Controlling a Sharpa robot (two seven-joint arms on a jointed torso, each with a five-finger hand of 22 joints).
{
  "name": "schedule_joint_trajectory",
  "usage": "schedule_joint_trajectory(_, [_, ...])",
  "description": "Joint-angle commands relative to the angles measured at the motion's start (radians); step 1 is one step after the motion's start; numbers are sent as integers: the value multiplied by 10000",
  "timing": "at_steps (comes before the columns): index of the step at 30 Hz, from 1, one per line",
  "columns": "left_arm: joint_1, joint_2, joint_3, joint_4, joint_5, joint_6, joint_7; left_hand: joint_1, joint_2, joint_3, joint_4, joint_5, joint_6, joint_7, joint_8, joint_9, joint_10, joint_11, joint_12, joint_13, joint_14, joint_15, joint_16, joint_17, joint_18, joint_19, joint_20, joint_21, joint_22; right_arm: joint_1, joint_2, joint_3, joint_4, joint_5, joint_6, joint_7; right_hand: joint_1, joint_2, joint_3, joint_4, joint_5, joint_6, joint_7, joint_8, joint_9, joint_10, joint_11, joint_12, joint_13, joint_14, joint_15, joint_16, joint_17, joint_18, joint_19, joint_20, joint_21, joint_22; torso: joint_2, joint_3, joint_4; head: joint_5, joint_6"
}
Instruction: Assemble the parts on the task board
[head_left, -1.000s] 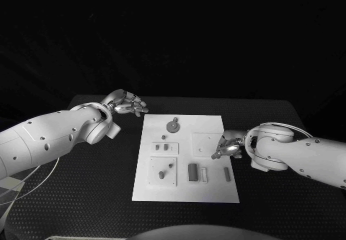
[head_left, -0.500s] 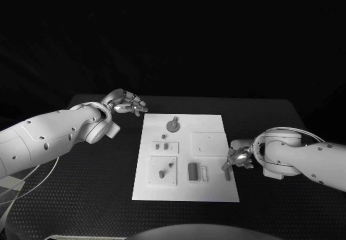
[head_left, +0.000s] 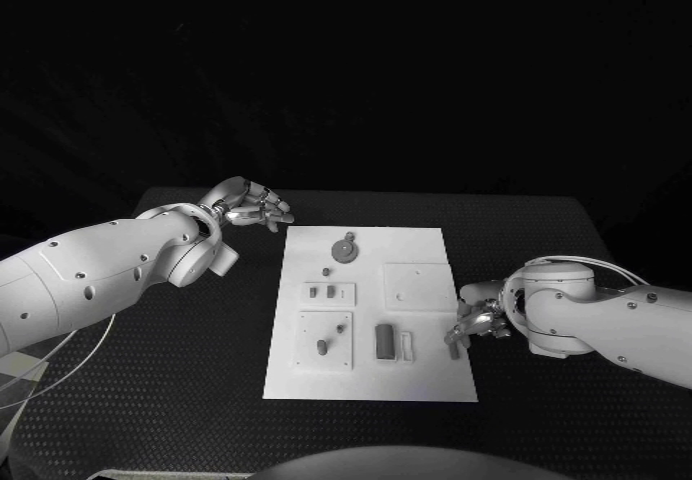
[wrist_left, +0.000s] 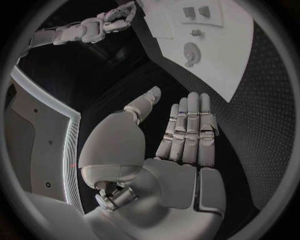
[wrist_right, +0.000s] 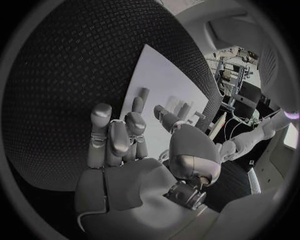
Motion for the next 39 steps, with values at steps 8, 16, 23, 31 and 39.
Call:
schedule_joint_trajectory(8, [12, 16, 4, 31, -36, 160, 34, -121, 0, -5, 57, -54, 71, -34, 44, 6, -40, -19, 73, 13, 70, 16, -56, 21, -121, 9, 9, 6, -14, -289, 276, -63, -419, -608, 347, -47, -397, -250, 117, 332, 42, 47, -18, -35, 68, 17, -16, -37, -1, -40, -103, 50, -19, 272, 41, -43, 5, 108, -7, -6, 14, -17, -36])
schedule_joint_trajectory(16, [12, 9, 4, 32, -38, 169, 35, -124, 2, -5, 65, -58, 70, -34, 43, 5, -43, -19, 74, 14, 70, 16, -61, 26, -121, 9, 9, 5, -15, -461, 507, -63, -624, -594, 256, -24, -385, -245, 163, 331, 42, 32, -15, -50, 79, -7, -14, -81, -27, -52, -108, 48, -43, 272, 37, -53, 9, 111, -2, -1, 3, 7, -40])
schedule_joint_trajectory(23, [12, 18, 4, 32, -39, 166, 37, -126, 3, -4, 71, -61, 68, -34, 43, 4, -46, -20, 76, 16, 70, 16, -66, 31, -120, 7, 8, 5, -16, -524, 680, -62, -697, -574, 157, -3, -238, -125, 190, 56, 33, -19, 9, -91, 125, -86, 5, -200, -93, -76, -110, 47, -85, 272, 15, -66, 31, 129, -4, -1, -2, 16, -46])
schedule_joint_trajectory(31, [12, -1, 4, 39, -39, 152, 19, -126, 4, -2, 75, -63, 65, -34, 41, 3, -48, -20, 78, 18, 70, 15, -71, 36, -120, 7, 7, 4, -17, -559, 703, -63, -749, -1494, 3, -57, 292, 673, 166, -1292, 33, -205, 101, -278, 241, -294, 89, -560, -313, -160, -44, -11, -312, 272, -45, -24, 36, 116, -7, -5, -2, 15, -44])
schedule_joint_trajectory(39, [12, -4, 4, 47, -41, 152, -12, -121, 4, 0, 77, -64, 61, -33, 39, 1, -52, -20, 79, 19, 71, 14, -76, 41, -119, 6, 6, 4, -18, -559, 735, -64, -744, -1788, -46, -67, 2045, 914, 287, -1753, 35, -850, 334, -759, 91, -381, 311, -586, -314, -239, 128, -61, -504, 272, -145, -25, 65, 148, -5, -3, 2, 15, -43])
